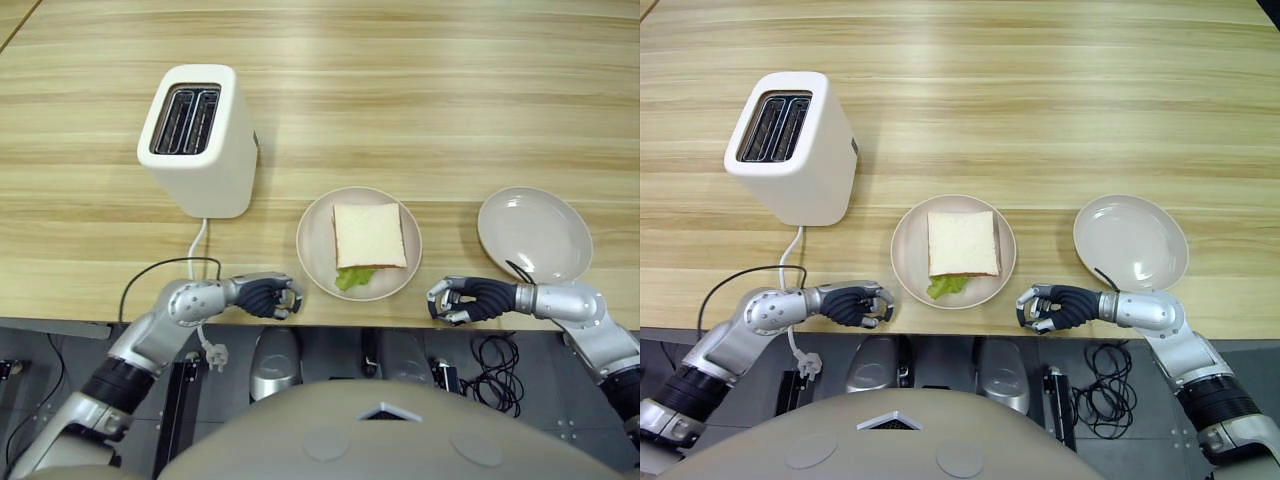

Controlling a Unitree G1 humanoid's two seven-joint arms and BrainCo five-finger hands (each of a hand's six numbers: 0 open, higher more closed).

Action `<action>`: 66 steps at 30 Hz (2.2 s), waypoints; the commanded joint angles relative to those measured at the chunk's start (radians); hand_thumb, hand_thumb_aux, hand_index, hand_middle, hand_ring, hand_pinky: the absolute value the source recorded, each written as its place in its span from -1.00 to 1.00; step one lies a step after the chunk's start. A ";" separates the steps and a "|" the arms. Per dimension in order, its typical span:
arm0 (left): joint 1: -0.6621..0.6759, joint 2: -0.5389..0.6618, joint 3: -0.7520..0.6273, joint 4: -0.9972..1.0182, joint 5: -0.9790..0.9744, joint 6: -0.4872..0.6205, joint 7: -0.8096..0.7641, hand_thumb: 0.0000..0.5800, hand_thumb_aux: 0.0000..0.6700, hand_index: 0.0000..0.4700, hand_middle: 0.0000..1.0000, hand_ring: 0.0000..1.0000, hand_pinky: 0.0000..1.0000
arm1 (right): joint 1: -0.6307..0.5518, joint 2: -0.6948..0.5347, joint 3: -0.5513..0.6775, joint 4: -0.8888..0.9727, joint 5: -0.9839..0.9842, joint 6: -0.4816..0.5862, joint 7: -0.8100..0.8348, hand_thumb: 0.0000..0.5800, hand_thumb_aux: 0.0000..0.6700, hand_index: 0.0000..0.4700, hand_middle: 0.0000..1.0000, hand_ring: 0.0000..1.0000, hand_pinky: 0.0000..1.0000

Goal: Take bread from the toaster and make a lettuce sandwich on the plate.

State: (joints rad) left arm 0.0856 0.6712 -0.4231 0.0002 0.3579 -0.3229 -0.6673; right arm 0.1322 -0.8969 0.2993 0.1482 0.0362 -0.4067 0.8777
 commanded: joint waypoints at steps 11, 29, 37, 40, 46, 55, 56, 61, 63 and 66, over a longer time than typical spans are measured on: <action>-0.244 -0.174 -0.103 0.347 0.139 -0.065 0.085 1.00 1.00 0.96 1.00 1.00 1.00 | -0.189 0.163 0.084 0.131 -0.333 -0.053 -0.108 1.00 1.00 0.96 1.00 1.00 1.00; -0.744 -0.490 -0.101 1.208 0.256 -0.156 0.633 1.00 1.00 0.96 1.00 1.00 1.00 | -0.782 0.373 0.144 1.014 -0.554 -0.116 -0.415 1.00 1.00 0.96 1.00 1.00 1.00; -0.693 -0.474 -0.028 1.193 0.180 -0.277 0.702 1.00 1.00 0.96 1.00 1.00 1.00 | -0.782 0.432 0.071 1.047 -0.479 -0.325 -0.542 1.00 1.00 0.96 1.00 1.00 1.00; -0.631 -0.452 0.039 1.106 0.099 -0.371 0.695 -1.00 -1.00 -1.00 0.77 0.77 0.77 | -0.737 0.398 0.025 0.995 -0.426 -0.432 -0.557 -1.00 -1.00 -1.00 -1.00 -1.00 -1.00; -0.419 -0.432 0.159 0.748 -0.086 -0.417 0.639 -1.00 -1.00 -1.00 -1.00 -1.00 -1.00 | -0.522 0.322 -0.125 0.678 -0.214 -0.541 -0.550 -1.00 -1.00 -1.00 -1.00 -1.00 -1.00; -0.306 -0.551 0.244 0.337 -0.333 -0.257 0.562 -1.00 -1.00 -1.00 -1.00 -1.00 -1.00 | -0.425 0.607 -0.259 0.327 0.170 -0.447 -0.596 -1.00 -1.00 -1.00 -1.00 -1.00 -1.00; -0.307 -0.568 0.248 0.315 -0.349 -0.241 0.560 -1.00 -1.00 -1.00 -1.00 -1.00 -1.00 | -0.431 0.637 -0.262 0.338 0.159 -0.446 -0.606 -1.00 -1.00 -1.00 -1.00 -1.00 -1.00; -0.291 -0.625 0.270 0.277 -0.365 -0.215 0.576 -1.00 -1.00 -1.00 -1.00 -1.00 -1.00 | -0.463 0.724 -0.300 0.371 0.156 -0.450 -0.635 -1.00 -1.00 -1.00 -1.00 -1.00 -1.00; -0.267 -0.646 0.280 0.263 -0.388 -0.217 0.569 -1.00 -1.00 -1.00 -1.00 -1.00 -1.00 | -0.481 0.748 -0.322 0.395 0.137 -0.469 -0.658 -1.00 -1.00 -1.00 -1.00 -1.00 -1.00; -0.240 -0.660 0.292 0.259 -0.400 -0.232 0.557 -1.00 -1.00 -1.00 -1.00 -1.00 -1.00 | -0.497 0.782 -0.350 0.415 0.161 -0.474 -0.667 -1.00 -1.00 -1.00 -1.00 -1.00 -1.00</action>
State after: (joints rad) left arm -0.1734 0.0128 -0.1477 0.2620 -0.0302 -0.5541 -0.1058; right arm -0.3564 -0.1354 -0.0259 0.5373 0.1755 -0.8780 0.2189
